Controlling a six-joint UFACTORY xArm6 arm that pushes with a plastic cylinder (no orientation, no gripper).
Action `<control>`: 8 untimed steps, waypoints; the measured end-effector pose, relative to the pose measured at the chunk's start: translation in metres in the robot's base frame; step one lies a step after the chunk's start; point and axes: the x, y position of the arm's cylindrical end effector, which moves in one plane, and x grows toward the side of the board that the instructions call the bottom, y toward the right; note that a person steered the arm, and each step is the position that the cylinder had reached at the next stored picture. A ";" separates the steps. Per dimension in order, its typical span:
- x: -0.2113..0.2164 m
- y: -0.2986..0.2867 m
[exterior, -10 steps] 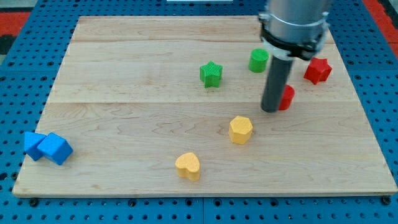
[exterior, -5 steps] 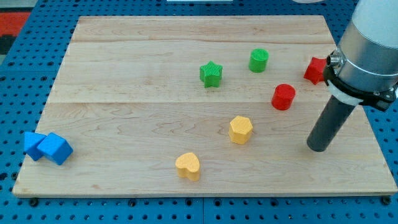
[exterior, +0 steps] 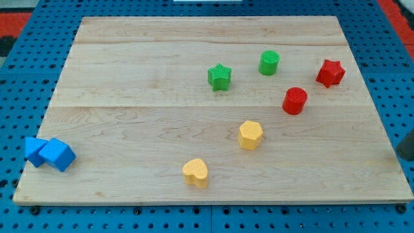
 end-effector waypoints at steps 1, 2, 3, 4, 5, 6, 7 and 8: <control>-0.033 -0.040; -0.064 -0.084; -0.094 -0.125; -0.099 -0.161; -0.091 -0.190; -0.090 -0.210; -0.104 -0.150; -0.120 -0.168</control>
